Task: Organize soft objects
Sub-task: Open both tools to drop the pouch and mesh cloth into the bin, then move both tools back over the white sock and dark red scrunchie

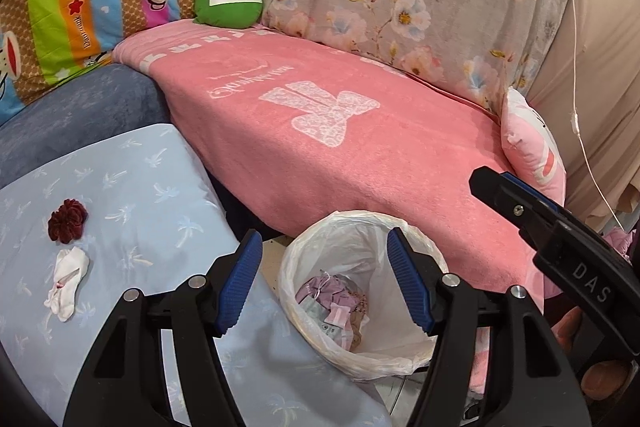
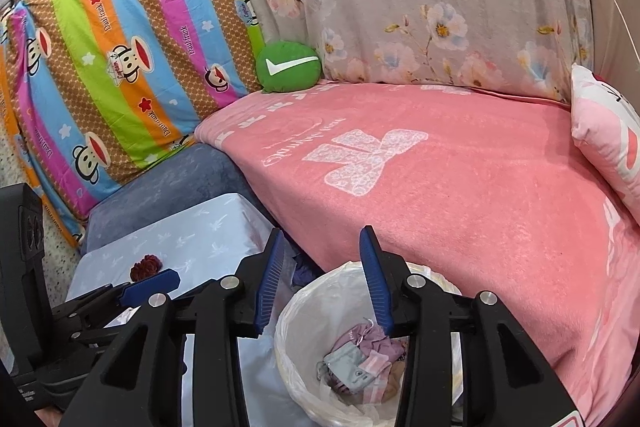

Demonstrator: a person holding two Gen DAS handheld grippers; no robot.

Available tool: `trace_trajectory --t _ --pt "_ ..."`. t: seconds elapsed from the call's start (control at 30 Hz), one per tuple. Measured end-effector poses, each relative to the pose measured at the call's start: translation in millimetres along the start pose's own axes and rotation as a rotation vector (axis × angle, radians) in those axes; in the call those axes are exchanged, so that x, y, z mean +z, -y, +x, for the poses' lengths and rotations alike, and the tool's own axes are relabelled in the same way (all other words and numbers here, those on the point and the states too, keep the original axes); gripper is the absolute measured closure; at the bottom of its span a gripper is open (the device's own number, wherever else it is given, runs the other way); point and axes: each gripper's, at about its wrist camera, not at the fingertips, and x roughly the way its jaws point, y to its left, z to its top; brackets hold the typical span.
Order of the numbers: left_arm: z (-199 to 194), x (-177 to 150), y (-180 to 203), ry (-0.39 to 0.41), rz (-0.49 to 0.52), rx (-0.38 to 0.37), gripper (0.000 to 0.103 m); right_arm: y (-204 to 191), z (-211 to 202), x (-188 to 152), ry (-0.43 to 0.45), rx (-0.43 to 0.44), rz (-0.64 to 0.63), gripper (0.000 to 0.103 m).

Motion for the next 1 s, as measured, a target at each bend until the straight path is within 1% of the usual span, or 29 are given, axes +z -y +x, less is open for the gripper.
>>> trace_trajectory --t 0.57,0.8,1.0 --pt "-13.2 -15.2 -56.7 0.003 -0.085 0.122 0.041 -57.1 13.5 -15.4 -0.056 0.042 -0.077 0.061" --pt "-18.7 -22.4 -84.8 0.001 -0.094 0.201 0.041 -84.8 24.9 -26.5 -0.081 0.091 -0.096 0.061" --pt "-23.3 -26.7 -109.6 -0.002 -0.140 0.236 0.041 -113.8 33.6 -33.5 -0.099 0.127 -0.131 0.061"
